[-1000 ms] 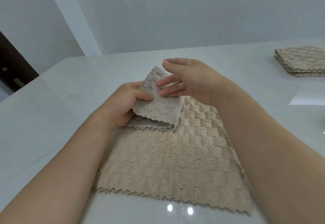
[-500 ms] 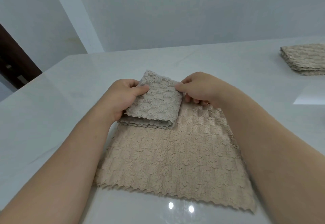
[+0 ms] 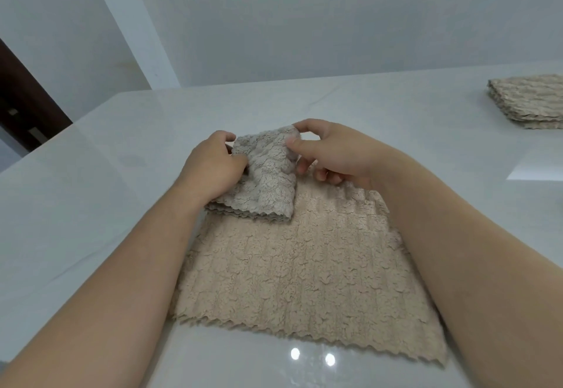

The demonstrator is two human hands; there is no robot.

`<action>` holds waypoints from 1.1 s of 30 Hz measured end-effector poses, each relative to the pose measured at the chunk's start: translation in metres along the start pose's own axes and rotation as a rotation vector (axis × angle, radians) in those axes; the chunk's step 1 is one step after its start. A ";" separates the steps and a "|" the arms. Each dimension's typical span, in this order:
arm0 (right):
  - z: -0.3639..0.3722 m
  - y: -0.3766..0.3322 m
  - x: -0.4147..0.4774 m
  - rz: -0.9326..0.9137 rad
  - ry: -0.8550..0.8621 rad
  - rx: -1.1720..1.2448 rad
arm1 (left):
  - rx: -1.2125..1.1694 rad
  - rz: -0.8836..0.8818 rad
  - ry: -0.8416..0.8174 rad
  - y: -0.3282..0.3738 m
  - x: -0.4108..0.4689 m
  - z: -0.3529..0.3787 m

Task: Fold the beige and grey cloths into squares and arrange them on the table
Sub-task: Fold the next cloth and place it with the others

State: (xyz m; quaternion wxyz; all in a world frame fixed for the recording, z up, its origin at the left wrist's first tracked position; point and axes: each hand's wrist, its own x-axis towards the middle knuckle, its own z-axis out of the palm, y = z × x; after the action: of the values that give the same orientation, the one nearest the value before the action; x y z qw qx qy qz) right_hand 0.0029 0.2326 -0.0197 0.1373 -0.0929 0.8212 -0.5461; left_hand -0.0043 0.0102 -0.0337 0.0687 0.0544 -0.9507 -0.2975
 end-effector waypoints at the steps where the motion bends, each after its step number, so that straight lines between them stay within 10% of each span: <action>1: 0.002 0.000 0.001 -0.005 0.000 -0.015 | -0.047 -0.002 -0.016 0.000 0.001 0.001; 24: 0.014 0.012 0.013 0.026 0.096 -0.097 | -0.360 0.077 -0.041 -0.015 0.028 0.004; 33: 0.013 0.009 0.007 -0.026 0.074 -0.197 | -0.111 0.183 -0.141 -0.008 0.026 -0.005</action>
State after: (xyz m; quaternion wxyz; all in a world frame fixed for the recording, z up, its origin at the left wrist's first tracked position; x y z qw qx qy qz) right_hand 0.0004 0.2229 -0.0339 0.0900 -0.0962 0.8740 -0.4677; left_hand -0.0290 -0.0025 -0.0317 0.0312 -0.0576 -0.9363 -0.3451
